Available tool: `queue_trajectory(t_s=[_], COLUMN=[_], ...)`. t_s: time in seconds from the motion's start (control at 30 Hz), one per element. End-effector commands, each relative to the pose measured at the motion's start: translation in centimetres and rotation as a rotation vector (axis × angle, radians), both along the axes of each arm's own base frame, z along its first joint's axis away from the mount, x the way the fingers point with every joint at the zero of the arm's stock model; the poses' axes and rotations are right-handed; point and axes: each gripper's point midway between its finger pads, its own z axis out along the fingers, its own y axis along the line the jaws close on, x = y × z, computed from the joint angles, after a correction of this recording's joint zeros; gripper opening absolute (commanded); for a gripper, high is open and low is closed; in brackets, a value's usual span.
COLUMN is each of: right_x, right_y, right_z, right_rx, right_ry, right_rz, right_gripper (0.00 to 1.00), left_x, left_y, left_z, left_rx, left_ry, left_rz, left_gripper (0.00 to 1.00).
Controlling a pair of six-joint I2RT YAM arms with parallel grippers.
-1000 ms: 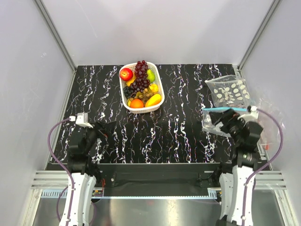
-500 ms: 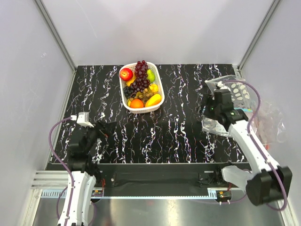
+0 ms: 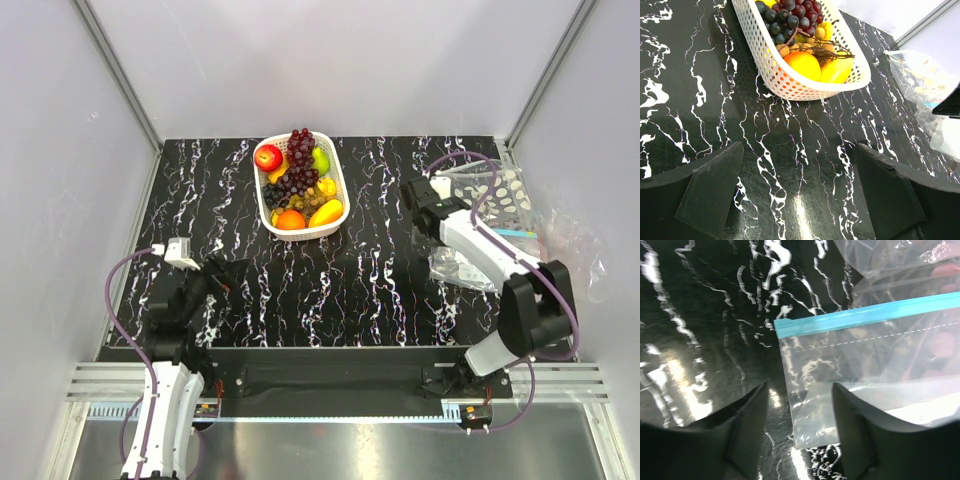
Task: Place the food in the zip-top bag and seal the zipper
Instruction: Pick up the zipper food storage bag at the center of the board.
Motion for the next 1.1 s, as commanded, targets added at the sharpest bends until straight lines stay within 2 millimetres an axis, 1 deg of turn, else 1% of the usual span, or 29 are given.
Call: queue_trajectory(t_s=[0.0, 0.03, 0.07, 0.13, 0.2, 0.23, 0.27, 0.33, 0.37, 0.4, 0.43, 0.47, 0.53, 0.57, 0.6, 0.63, 0.67, 0.7, 0.73, 0.77, 0.8, 0.83, 0.87, 0.9, 0.97, 1.0, 1.03, 1.07], right_x=[0.2, 0.0, 0.0, -0.1, -0.2, -0.1, -0.2, -0.2, -0.3, -0.3, -0.2, -0.3, -0.4, -0.5, -0.7, -0.8, -1.0, -1.4, -1.8, -2.5, -3.1, -3.9, -4.9, -6.2, -8.4, -9.5, -11.6, -13.2], right_y=[-1.8, -2.0, -2.1, -2.3, -2.5, -2.5, -2.5, -2.4, -2.3, -2.1, -1.8, -1.2, 0.1, 0.8, 2.6, 3.7, 4.7, 7.2, 8.5, 10.3, 12.8, 14.0, 15.8, 18.1, 21.4, 22.5, 24.6, 25.9], right_z=[0.8, 0.6, 0.2, 0.0, -0.3, -0.2, -0.2, 0.0, 0.3, 0.6, 0.8, 1.4, 1.9, 2.7, 3.0, 3.5, 4.4, 4.8, 5.2, 6.0, 6.7, 7.1, 7.2, 7.3, 7.0, 6.6, 6.1, 5.7], right_rx=[-0.178, -0.194, -0.213, -0.239, -0.262, -0.265, -0.267, -0.266, -0.260, -0.253, -0.246, -0.233, -0.195, -0.171, -0.133, -0.104, -0.066, -0.002, 0.038, 0.107, 0.158, 0.194, 0.234, 0.264, 0.298, 0.302, 0.313, 0.342], right_ry=[0.016, 0.030, 0.046, 0.059, 0.074, 0.071, 0.071, 0.065, 0.057, 0.049, 0.041, 0.021, 0.006, -0.021, -0.036, -0.049, -0.079, -0.092, -0.105, -0.120, -0.150, -0.160, -0.153, -0.158, -0.139, -0.124, -0.096, -0.066], right_rz=[-0.034, -0.040, -0.042, -0.049, -0.057, -0.059, -0.059, -0.059, -0.054, -0.048, -0.043, -0.025, 0.023, 0.045, 0.105, 0.148, 0.182, 0.271, 0.320, 0.393, 0.477, 0.537, 0.623, 0.711, 0.872, 0.929, 1.028, 1.120], right_gripper=[0.58, 0.54, 0.54, 0.52, 0.43, 0.39, 0.26, 0.13, 0.03, 0.00, 0.00, 0.00, 0.00, 0.00, 0.00, 0.00, 0.00, 0.00, 0.00, 0.00, 0.00, 0.00, 0.00, 0.00, 0.00, 0.00, 0.00, 0.00], left_x=[0.1, 0.1, 0.1, 0.1, 0.1, 0.3, 0.3, 0.3, 0.3, 0.3, 0.3, 0.3, 0.3, 0.3, 0.3, 0.3, 0.4, 0.3, 0.4, 0.4, 0.4, 0.5, 0.5, 0.6, 0.2, 0.2, 0.1, 0.0], left_y=[-0.5, -0.6, -0.5, -0.5, -0.6, -0.5, -0.5, -0.5, -0.5, -0.6, -0.5, -0.6, -0.6, -0.5, -0.6, -0.8, -1.0, -1.4, -1.5, -1.7, -1.6, -1.6, -1.7, -1.8, -2.5, -2.7, -3.0, -3.3], left_z=[1.2, 1.3, 1.2, 1.0, 0.9, 1.3, 1.3, 1.3, 1.2, 1.3, 1.3, 1.3, 1.4, 1.5, 1.2, 1.5, 1.5, 1.6, 1.9, 1.7, 1.7, 1.7, 1.5, 1.8, 1.9, 2.4, 2.7, 2.7], left_rx=[-0.007, -0.006, -0.007, -0.008, -0.010, -0.008, -0.010, -0.009, -0.009, -0.009, -0.009, -0.010, -0.015, -0.020, -0.024, -0.026, -0.030, -0.034, -0.040, -0.044, -0.049, -0.054, -0.061, -0.074, -0.088, -0.096, -0.103, -0.114], left_ry=[-0.044, -0.044, -0.041, -0.035, -0.029, -0.049, -0.046, -0.045, -0.043, -0.048, -0.045, -0.046, -0.046, -0.042, -0.032, -0.044, -0.038, -0.039, -0.052, -0.040, -0.033, -0.028, -0.018, -0.029, -0.036, -0.066, -0.082, -0.088], left_rz=[-0.031, -0.033, -0.031, -0.031, -0.032, -0.031, -0.031, -0.033, -0.033, -0.034, -0.033, -0.034, -0.033, -0.023, -0.029, -0.041, -0.053, -0.080, -0.089, -0.097, -0.094, -0.088, -0.090, -0.098, -0.138, -0.157, -0.178, -0.196], left_gripper=[0.99, 0.99, 0.99, 0.99, 0.99, 0.99, 0.99, 0.99, 0.99, 0.99, 0.99, 0.99, 0.99, 0.99, 0.99, 0.99, 0.99, 0.99, 0.99, 0.99, 0.99, 0.99, 0.99, 0.99, 0.99, 0.99, 0.99, 0.99])
